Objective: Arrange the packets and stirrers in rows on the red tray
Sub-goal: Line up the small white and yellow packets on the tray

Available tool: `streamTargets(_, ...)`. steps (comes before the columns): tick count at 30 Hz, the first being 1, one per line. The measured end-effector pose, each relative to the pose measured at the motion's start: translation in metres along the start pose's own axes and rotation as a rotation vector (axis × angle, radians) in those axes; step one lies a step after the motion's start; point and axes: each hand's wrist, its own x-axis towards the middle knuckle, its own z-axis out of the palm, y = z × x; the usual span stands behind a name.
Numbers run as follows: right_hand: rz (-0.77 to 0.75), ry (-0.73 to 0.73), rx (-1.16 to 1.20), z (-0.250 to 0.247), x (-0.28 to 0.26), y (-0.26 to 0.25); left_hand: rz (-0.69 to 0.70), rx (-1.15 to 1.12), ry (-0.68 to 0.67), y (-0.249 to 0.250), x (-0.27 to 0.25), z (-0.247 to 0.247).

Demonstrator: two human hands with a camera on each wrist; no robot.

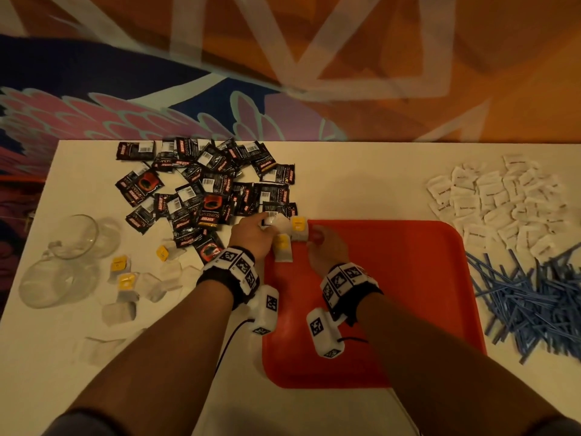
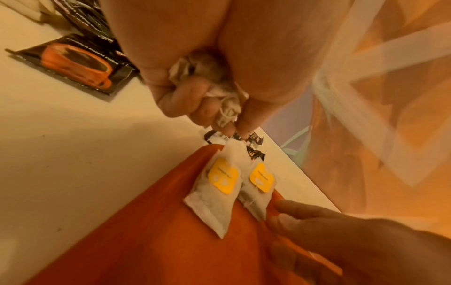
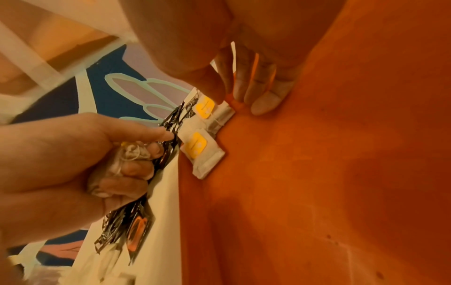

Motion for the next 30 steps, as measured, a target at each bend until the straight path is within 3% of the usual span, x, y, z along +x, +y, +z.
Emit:
streamTargets(4,-0.038,0.001,0.011,-0.002,-0.004,-0.001,0.02,0.001,-0.05,0.001,-0.001,0.001)
streamTargets(9,0.015,0.0,0.036,0.0,-0.01,0.007,0.014,0.078,0.141,-0.009,-0.013,0.002)
streamTargets(14,-0.04,-0.122,-0.106,0.01,-0.02,0.009,0.203,0.365,0.06,-0.014,-0.02,0.009)
streamTargets(17,-0.072,-0.136,-0.132,0.014,-0.023,0.007,0.225,0.416,0.036,-0.009,-0.016,0.008)
streamTargets(30,-0.117,-0.177,-0.161,0.011,-0.024,0.008,0.223,0.365,0.071,0.002,-0.006,0.006)
